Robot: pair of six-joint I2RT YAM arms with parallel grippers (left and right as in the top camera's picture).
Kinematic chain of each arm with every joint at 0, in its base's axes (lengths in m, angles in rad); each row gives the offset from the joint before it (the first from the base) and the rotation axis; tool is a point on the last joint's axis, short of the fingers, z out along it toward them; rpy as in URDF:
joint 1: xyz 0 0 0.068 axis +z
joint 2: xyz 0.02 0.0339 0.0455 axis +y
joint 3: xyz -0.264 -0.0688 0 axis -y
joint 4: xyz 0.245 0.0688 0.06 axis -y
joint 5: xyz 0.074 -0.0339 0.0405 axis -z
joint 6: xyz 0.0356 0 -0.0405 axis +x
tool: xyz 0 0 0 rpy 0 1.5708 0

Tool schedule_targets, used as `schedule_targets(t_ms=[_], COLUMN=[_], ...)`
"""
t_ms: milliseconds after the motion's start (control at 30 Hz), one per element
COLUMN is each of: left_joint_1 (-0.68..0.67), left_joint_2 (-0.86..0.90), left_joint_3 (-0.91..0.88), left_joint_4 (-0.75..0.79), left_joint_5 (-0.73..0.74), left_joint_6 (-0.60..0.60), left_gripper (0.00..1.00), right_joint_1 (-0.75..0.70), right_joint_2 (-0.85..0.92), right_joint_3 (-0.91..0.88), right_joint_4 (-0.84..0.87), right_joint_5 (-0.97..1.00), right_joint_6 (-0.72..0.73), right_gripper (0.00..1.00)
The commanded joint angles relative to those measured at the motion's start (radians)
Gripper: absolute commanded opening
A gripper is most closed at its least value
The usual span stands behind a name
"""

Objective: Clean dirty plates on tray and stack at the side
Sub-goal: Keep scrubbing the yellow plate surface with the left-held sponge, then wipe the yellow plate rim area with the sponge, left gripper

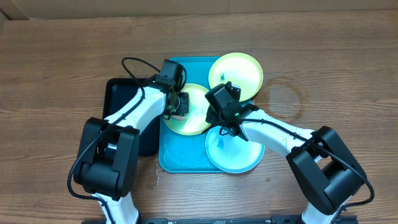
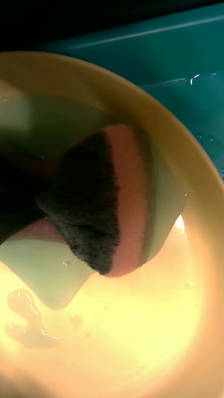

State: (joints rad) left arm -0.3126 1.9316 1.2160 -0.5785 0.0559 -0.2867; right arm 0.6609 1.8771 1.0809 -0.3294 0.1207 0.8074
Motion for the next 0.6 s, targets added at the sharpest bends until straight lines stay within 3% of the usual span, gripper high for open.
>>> schedule_targets(t_ms=[0, 567], left_joint_1=[-0.009, -0.009], left_joint_2=[0.043, 0.043], left_joint_3=[-0.049, -0.051], left_joint_4=[-0.008, -0.015], left_joint_5=[0.049, 0.049], left_joint_6=[-0.017, -0.021], left_gripper=[0.04, 0.04], right_joint_1=[0.000, 0.000], right_joint_2=[0.003, 0.010], right_joint_3=[0.011, 0.003], right_joint_4=[0.005, 0.021], right_joint_5=[-0.010, -0.010], right_joint_6=[-0.004, -0.004], right_gripper=[0.04, 0.04])
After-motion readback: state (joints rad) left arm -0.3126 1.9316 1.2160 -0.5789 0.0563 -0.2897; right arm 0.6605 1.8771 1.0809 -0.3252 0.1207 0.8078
